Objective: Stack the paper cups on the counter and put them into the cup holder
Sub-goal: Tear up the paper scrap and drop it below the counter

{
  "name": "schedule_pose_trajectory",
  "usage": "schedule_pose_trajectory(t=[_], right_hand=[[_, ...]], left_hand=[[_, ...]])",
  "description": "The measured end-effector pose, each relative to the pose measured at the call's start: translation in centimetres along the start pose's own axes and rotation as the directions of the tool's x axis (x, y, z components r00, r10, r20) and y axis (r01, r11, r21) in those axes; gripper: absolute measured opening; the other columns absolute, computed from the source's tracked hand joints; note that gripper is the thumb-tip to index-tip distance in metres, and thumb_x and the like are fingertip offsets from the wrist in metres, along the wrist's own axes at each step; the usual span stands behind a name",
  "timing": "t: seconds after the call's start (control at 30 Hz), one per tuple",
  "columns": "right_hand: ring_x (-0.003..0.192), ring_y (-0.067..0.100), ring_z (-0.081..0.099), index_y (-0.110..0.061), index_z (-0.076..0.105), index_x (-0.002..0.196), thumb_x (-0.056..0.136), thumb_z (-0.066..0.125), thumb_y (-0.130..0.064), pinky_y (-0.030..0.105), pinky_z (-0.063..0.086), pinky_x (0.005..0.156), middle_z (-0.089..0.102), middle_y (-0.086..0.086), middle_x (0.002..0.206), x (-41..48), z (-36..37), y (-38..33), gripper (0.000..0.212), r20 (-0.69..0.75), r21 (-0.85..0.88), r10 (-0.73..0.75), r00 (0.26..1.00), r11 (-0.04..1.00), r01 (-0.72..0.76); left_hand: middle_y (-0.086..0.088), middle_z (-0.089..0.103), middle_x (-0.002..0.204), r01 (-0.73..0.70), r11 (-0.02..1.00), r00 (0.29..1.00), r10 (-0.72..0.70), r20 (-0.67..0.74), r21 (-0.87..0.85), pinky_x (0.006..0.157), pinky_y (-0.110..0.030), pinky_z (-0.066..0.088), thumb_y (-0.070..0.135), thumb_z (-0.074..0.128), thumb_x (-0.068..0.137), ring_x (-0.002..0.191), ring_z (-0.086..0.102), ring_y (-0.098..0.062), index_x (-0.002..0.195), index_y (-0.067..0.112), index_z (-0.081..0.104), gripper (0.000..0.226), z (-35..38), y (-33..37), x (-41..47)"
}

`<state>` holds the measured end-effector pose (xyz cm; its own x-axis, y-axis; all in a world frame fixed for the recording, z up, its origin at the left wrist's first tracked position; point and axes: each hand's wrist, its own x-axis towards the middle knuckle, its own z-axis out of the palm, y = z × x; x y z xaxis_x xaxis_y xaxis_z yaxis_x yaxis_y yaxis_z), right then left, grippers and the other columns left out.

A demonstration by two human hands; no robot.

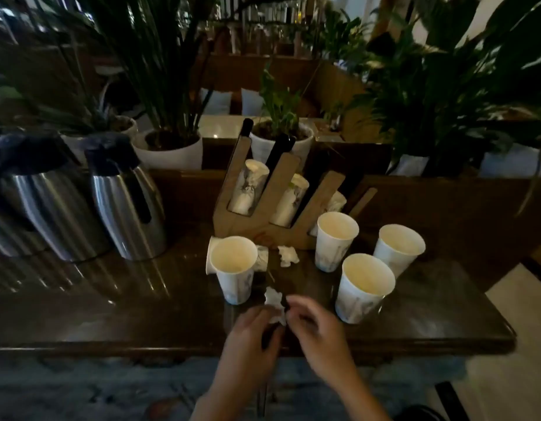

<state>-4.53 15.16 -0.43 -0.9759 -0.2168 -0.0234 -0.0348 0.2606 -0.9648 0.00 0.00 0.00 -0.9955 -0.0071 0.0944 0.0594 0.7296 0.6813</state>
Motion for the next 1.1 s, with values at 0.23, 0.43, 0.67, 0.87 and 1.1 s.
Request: schedule_pose_trajectory(t=[0.23,0.43,0.67,0.87,1.1], right_hand=[[0.131,0.016,0.052,-0.026,0.055,0.139,0.098,0.061,-0.020,0.032,0.048,0.105,0.051,0.001,0.145,8.7,2.2,0.7,0.042,-0.064,-0.380,-0.102,0.993,0.922,0.071],[0.146,0.034,0.033,-0.016,0.041,0.151,0.098,0.058,-0.010,0.042,0.036,0.114,0.017,0.010,0.164,14.5,3.2,1.5,0.056,-0.070,-0.622,-0.006,0.998,0.782,-0.038],[0.118,0.040,0.055,-0.011,0.059,0.129,0.092,0.067,-0.010,0.045,0.050,0.095,0.046,0.016,0.138,15.0,3.3,1.6,0.038,-0.110,-0.769,-0.066,0.992,0.638,-0.043],[0.110,0.036,0.057,-0.010,0.053,0.133,0.090,0.067,-0.010,0.040,0.049,0.086,0.060,0.020,0.120,6.7,2.2,1.5,0.045,-0.052,-0.776,-0.228,0.972,0.622,0.105],[0.089,0.000,0.053,-0.030,0.066,0.122,0.101,0.059,-0.021,0.009,0.039,0.076,0.052,-0.008,0.107,-6.7,-4.1,4.9,0.024,0.206,-0.448,-0.026,0.978,0.886,0.118]], left_hand=[[0.001,0.050,0.154,-0.078,0.977,0.989,0.051,0.136,0.200,0.121,-0.033,0.033,0.008,0.063,0.091,0.143,0.044,-0.022,0.144,0.023,0.055,0.055,1.2,-0.3,4.0],[0.002,0.064,0.139,-0.067,0.967,0.995,0.046,0.091,0.244,0.112,-0.032,0.038,0.008,0.064,0.088,0.130,0.054,-0.026,0.131,0.022,0.065,0.045,1.9,-1.1,4.7],[-0.001,0.066,0.125,-0.019,0.972,0.998,0.006,0.055,0.236,0.098,-0.033,0.053,0.011,0.067,0.087,0.120,0.059,-0.022,0.116,0.021,0.071,0.031,1.7,-1.0,3.5],[0.002,0.066,0.105,-0.016,0.973,0.996,-0.004,0.084,0.230,0.081,-0.029,0.052,0.014,0.070,0.086,0.097,0.064,-0.020,0.108,0.024,0.072,0.023,1.4,-0.7,-0.4],[0.004,0.067,0.123,0.096,0.974,0.934,-0.160,0.320,0.207,0.092,-0.030,0.053,0.024,0.070,0.091,0.112,0.068,-0.019,0.119,0.027,0.073,0.028,5.1,-0.9,-5.2]])
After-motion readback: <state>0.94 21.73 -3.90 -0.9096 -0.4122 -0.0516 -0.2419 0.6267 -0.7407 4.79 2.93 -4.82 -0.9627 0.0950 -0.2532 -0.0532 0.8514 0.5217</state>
